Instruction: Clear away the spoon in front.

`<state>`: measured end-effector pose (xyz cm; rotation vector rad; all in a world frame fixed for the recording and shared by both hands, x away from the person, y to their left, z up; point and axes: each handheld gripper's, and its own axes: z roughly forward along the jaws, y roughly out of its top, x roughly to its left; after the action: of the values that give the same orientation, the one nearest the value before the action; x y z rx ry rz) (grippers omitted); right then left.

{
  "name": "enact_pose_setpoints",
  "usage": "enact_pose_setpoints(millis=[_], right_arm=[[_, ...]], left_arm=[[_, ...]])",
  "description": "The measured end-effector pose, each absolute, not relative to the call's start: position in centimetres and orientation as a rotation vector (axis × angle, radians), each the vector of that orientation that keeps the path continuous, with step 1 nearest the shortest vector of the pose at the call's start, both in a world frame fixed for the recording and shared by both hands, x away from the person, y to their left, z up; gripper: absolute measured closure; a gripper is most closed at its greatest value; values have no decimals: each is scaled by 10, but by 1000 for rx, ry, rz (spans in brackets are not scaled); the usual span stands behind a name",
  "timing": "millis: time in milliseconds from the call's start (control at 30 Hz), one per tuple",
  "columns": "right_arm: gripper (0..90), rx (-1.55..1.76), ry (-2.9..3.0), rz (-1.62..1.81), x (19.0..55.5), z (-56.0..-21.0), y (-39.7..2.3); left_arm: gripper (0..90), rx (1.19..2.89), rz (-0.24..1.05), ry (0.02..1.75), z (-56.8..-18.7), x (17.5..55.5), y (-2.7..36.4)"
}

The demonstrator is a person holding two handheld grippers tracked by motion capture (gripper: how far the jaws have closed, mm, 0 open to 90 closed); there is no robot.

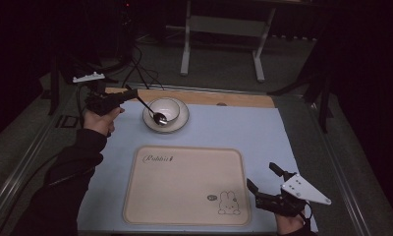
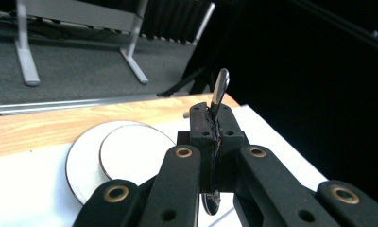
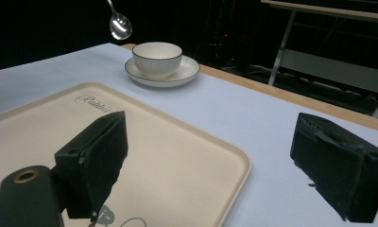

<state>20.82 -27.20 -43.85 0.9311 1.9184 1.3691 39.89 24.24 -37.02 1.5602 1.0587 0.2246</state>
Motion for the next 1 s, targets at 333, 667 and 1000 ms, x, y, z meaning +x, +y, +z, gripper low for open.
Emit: enact_pose_setpoints(millis=[333, 667, 1000], right_arm=[[117, 935, 1924, 1365, 209, -439, -272], [117, 940, 1926, 1367, 209, -439, -272], [118, 933, 1929, 1370, 209, -439, -272]], left_arm=[[896, 1671, 140, 964, -373, 386, 243], [895, 1733, 73, 870, -379, 376, 246], [895, 1829, 5, 802, -385, 366, 242]])
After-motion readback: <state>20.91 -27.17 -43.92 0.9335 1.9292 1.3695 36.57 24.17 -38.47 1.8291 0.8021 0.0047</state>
